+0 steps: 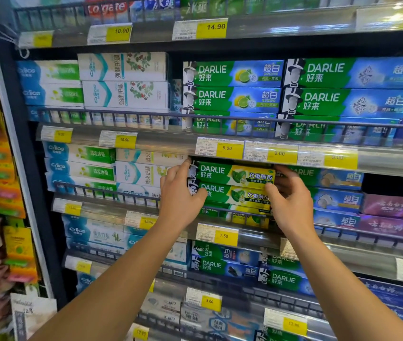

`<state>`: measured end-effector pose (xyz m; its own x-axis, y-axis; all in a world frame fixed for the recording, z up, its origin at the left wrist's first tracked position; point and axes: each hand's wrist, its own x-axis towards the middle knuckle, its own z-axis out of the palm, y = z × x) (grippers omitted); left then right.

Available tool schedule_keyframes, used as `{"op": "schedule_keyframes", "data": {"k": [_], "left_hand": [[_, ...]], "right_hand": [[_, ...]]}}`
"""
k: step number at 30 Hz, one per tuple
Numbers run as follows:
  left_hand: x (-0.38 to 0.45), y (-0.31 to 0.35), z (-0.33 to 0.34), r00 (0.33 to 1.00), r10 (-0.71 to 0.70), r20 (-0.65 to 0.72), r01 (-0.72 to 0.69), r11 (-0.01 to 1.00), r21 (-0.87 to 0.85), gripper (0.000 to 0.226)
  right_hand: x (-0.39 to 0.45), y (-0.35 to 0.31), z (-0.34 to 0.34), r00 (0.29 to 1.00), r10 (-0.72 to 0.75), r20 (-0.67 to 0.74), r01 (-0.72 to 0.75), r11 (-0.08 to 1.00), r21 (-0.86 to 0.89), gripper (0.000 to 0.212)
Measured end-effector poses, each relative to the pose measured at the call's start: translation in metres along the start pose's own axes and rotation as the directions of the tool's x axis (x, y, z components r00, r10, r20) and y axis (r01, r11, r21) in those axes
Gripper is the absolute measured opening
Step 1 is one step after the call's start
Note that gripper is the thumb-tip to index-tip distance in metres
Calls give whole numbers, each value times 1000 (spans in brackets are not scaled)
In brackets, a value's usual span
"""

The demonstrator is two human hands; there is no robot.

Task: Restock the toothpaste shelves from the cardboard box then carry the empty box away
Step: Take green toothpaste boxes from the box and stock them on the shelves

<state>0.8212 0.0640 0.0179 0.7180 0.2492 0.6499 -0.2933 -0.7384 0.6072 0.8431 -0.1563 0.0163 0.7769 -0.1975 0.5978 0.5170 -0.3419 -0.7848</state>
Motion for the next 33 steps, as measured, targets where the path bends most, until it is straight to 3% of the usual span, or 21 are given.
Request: {"op": "schedule_keyframes", "data": {"k": [8,25,33], "left_hand": [[-3,0,0,999,5,38,-6,999,48,75],[-20,7,-16,997,-29,72,31,999,-30,71],[-88,19,-11,969,8,245,45,977,-210,64]], "right_hand": [[0,-1,2,1000,12,-5,-12,999,-34,48],[-22,-9,-11,998,38,-43,-44,990,-132,53],[-110,-17,-46,996,75,-40,-84,952,-295,46]]}}
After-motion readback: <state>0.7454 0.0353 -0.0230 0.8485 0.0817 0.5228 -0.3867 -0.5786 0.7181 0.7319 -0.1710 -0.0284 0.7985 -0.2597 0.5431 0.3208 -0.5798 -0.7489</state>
